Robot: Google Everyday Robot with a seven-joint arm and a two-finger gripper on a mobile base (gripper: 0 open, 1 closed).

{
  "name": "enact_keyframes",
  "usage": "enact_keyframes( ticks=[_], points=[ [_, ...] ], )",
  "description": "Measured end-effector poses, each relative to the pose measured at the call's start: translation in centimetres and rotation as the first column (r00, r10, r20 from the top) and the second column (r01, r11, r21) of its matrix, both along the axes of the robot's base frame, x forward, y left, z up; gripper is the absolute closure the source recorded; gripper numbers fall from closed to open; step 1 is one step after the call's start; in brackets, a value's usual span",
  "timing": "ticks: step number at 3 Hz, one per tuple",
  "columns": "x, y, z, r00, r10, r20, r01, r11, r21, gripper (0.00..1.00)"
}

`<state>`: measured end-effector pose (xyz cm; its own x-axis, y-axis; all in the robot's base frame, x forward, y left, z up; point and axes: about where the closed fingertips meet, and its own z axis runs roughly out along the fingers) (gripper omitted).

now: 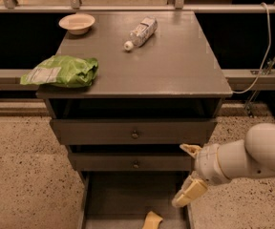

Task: Pick sponge from bottom drawer and place on counter

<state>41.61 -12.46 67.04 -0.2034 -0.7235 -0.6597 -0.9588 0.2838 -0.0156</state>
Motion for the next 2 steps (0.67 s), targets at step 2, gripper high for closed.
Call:
enact_keyframes(
  ticks=[2],
  points=[
    [1.8, 0.1, -17.0, 0.9948, -0.102, -0.002, 0.102, 0.988, 0.120, 0.00]
  ],
)
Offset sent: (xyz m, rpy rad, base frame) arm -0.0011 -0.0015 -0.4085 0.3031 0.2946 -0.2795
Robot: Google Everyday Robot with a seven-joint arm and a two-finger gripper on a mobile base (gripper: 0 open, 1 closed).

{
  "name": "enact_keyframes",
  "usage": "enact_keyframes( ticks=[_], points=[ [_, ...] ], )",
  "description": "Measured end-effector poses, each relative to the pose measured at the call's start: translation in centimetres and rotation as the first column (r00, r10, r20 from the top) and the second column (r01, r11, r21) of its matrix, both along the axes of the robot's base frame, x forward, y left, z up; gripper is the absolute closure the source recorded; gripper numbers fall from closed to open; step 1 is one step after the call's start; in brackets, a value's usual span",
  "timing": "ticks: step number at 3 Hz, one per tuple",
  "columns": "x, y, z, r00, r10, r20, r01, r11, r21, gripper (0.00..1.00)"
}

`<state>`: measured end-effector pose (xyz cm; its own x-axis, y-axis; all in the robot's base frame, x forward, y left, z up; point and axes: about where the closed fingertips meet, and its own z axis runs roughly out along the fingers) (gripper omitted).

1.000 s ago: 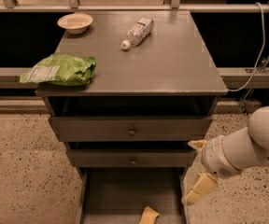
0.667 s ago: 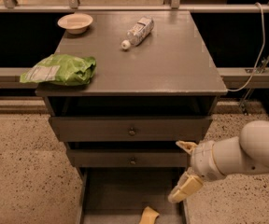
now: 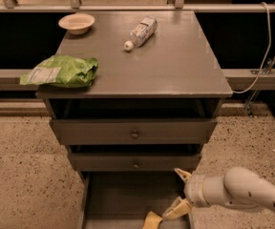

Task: Pick sponge from bottom drawer and place on counter

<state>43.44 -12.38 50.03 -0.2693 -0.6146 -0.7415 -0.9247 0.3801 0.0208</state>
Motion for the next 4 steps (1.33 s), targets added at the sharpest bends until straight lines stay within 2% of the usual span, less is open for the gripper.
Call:
enact_keyframes(
  ticks=[1, 2, 3, 4],
  points=[
    [-1.2, 0.4, -5.0, 0.9969, -0.027, -0.074, 0.030, 0.998, 0.046, 0.00],
    [-1.3, 0.5, -5.1, 0.9967, -0.026, -0.077, 0.030, 0.998, 0.048, 0.00],
    [-0.7, 1.5, -6.9, 0.9972, 0.009, -0.075, -0.004, 0.998, 0.065, 0.00],
    [0.9, 2.6, -11.3, 0.9963, 0.080, -0.032, -0.076, 0.992, 0.103, 0.00]
  ],
)
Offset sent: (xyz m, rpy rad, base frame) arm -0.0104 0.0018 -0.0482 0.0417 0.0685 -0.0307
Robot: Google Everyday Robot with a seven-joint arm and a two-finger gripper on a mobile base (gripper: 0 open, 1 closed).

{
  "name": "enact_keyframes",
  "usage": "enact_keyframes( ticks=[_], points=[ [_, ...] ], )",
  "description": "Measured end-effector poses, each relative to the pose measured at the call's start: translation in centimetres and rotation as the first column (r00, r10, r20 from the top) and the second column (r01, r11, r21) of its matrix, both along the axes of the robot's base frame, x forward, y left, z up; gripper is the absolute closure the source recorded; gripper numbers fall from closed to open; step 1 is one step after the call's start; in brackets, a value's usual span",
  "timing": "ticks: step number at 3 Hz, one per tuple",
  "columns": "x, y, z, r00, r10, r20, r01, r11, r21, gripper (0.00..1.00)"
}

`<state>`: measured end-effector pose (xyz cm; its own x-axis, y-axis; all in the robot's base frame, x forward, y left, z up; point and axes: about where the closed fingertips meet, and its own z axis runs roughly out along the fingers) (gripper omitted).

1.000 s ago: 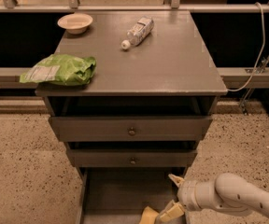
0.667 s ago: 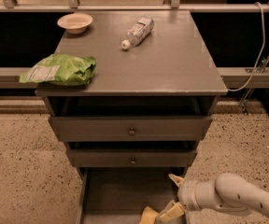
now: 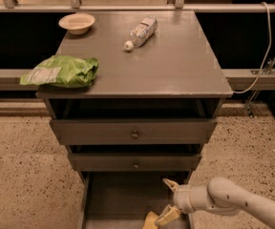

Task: Pick sponge from bottom drawer and place on counter

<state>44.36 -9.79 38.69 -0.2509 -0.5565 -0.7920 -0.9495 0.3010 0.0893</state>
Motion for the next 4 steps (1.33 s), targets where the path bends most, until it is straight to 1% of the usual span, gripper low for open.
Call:
enact_keyframes(
  ticks=[1, 2, 3, 4],
  points=[
    [1.0, 0.2, -4.0, 0.9932, 0.074, 0.090, -0.080, 0.994, 0.072, 0.00],
    [1.1, 0.7, -6.3, 0.9853, 0.104, 0.135, -0.116, 0.990, 0.083, 0.00],
    [1.8, 1.0, -8.7, 0.9728, 0.128, 0.193, -0.127, 0.992, -0.019, 0.00],
    [2.7, 1.2, -13.9, 0.9272, 0.221, 0.302, -0.177, 0.970, -0.168, 0.00]
  ],
)
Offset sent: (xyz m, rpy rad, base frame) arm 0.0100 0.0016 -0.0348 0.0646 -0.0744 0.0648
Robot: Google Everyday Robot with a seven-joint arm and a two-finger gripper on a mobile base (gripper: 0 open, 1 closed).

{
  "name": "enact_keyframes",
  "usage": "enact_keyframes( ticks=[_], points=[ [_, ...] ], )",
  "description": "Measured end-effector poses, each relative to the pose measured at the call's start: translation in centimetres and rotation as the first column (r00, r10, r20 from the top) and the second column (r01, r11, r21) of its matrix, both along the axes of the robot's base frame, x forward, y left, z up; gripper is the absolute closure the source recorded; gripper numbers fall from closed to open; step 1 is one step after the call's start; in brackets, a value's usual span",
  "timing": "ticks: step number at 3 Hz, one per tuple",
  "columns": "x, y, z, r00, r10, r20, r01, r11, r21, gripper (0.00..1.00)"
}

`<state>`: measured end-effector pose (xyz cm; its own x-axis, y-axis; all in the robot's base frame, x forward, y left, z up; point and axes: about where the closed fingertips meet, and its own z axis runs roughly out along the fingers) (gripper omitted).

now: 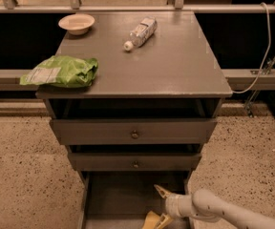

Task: Pick sponge from bottom drawer and place on counter

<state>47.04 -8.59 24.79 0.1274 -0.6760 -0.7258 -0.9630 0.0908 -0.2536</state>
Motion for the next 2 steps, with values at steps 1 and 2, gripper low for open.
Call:
enact_keyframes(
  ticks=[1, 2],
  points=[
    [1.1, -1.1, -3.6, 0.9983, 0.058, 0.008, -0.058, 0.997, -0.049, 0.00],
    [0.7, -1.6, -7.4, 0.9900, 0.119, -0.075, -0.123, 0.991, -0.052, 0.00]
  ],
)
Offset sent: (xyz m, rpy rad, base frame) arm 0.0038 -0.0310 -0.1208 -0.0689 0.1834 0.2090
